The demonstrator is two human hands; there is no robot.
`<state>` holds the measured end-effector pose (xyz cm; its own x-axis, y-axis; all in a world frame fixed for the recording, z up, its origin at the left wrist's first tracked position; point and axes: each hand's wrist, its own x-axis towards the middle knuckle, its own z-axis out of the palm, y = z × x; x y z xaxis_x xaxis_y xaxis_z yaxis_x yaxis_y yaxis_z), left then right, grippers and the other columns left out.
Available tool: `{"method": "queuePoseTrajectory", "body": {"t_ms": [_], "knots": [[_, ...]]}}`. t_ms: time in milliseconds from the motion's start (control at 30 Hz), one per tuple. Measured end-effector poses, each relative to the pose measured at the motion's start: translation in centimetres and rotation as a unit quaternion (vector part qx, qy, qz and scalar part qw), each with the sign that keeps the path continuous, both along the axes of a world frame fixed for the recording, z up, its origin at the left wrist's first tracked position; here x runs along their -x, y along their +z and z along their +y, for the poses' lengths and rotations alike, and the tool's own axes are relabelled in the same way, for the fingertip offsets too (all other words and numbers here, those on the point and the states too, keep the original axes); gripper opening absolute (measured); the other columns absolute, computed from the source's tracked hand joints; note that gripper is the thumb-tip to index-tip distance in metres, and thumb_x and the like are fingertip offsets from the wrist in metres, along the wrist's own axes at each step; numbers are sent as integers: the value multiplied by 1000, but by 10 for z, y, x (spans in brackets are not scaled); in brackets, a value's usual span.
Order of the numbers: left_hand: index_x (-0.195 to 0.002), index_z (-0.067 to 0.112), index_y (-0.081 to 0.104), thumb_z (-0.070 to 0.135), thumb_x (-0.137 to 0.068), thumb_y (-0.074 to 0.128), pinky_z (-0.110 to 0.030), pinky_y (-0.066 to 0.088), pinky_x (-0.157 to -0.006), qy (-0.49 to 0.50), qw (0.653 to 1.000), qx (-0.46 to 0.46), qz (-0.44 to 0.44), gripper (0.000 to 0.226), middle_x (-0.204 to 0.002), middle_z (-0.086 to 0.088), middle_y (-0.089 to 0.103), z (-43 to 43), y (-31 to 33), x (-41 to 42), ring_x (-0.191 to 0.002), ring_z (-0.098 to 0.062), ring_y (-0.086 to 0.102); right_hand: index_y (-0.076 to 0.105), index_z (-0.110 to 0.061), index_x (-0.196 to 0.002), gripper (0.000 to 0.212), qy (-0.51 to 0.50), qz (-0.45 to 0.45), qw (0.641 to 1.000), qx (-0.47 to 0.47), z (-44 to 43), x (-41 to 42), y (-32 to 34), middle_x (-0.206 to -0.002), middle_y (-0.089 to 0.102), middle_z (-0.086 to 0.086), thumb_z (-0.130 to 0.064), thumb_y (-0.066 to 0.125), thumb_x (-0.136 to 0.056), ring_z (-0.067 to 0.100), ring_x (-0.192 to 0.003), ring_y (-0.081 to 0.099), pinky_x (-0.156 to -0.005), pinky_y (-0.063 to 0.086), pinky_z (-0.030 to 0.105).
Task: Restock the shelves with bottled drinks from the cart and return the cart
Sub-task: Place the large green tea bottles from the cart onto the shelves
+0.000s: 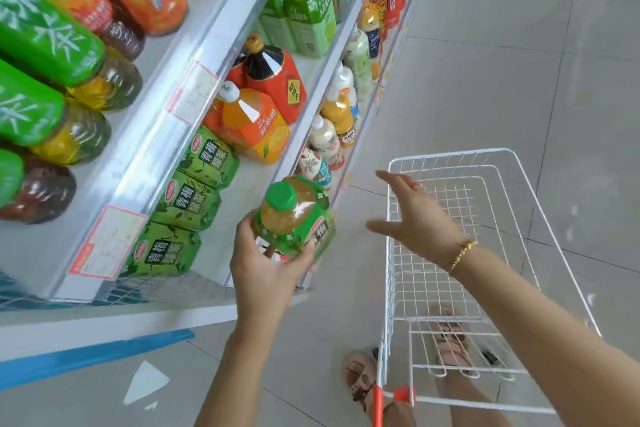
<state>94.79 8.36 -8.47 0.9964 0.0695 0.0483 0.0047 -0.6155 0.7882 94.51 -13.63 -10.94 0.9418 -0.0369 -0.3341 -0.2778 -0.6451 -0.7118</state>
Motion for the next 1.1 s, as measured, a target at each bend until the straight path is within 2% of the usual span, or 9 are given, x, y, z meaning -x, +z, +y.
{"method": "queuePoseTrajectory", "body": {"t_ms": [67, 133, 200, 300, 500, 633, 767, 933, 1100], "knots": [[-125, 7, 49, 14, -59, 87, -2, 42, -83, 45, 999, -18, -19, 76, -118, -3, 54, 14, -5, -13, -103, -12, 53, 25, -10, -145, 82, -77, 117, 990, 25, 5, 2, -28, -145, 34, 14, -30, 71, -81, 27, -130, 39, -104, 34, 32], [-129, 7, 45, 15, -61, 86, -19, 46, -93, 66, 997, -27, -38, 80, -125, -7, 51, 31, -10, -29, -111, -16, 51, 30, -3, -140, 77, -126, 170, 977, 15, 13, 3, -49, -138, 41, 18, -28, 72, -80, 30, -126, 43, -100, 38, 32], [-131, 8, 43, 15, -62, 86, -35, 47, -98, 84, 995, -36, -46, 81, -128, -8, 50, 48, -16, -47, -114, -16, 50, 42, -2, -132, 64, -138, 180, 974, 17, 20, 2, -64, -127, 54, 18, -25, 72, -80, 30, -115, 52, -89, 43, 31], [-135, 12, 41, 17, -64, 85, -38, 44, -103, 106, 992, -21, -59, 84, -134, -7, 47, 64, -27, -70, -119, -15, 48, 57, -3, -114, 38, -127, 169, 976, 44, 29, 2, -75, -113, 63, 15, -17, 70, -80, 29, -103, 58, -74, 40, 24], [-138, 16, 40, 16, -63, 86, -45, 42, -104, 132, 991, 3, -23, 89, -137, -7, 41, 74, -52, -99, -127, -23, 45, 62, -3, -100, 26, -106, 164, 979, 67, 28, 10, -90, -100, 65, 12, -8, 71, -77, 25, -89, 58, -72, 44, 26], [-142, 18, 36, 15, -66, 84, -40, 45, -103, 161, 986, 51, -5, 90, -143, -7, 41, 69, -60, -105, -128, -21, 46, 64, -3, -92, 18, -122, 183, 974, 58, 30, 8, -93, -92, 67, 12, -8, 71, -76, 24, -85, 60, -68, 46, 25], [-147, 13, 29, 7, -71, 79, -16, 44, -93, 204, 975, 90, -7, 91, -144, -11, 44, 56, -61, -105, -129, -19, 47, 63, -3, -95, 19, -106, 192, 973, 76, 33, 4, -91, -92, 67, 12, -10, 71, -78, 25, -90, 61, -65, 42, 23], [-120, 3, 62, 8, -75, 76, -22, 52, -84, 235, 970, 49, -30, 47, -111, -13, 69, 55, -64, -106, -102, -21, 66, 51, -11, -77, 22, -110, 192, 973, 65, 34, 4, -94, -95, 66, 15, -12, 73, -77, 23, -77, 55, -65, 38, 23], [-101, 5, 70, 12, -77, 75, -28, 53, -80, 244, 966, 85, -16, 26, -97, -3, 71, 54, -65, -124, -92, -17, 68, 46, -13, -81, 24, -87, 192, 973, 92, 36, 2, -97, -100, 64, 15, -16, 70, -81, 20, -77, 46, -66, 35, 22]]}}
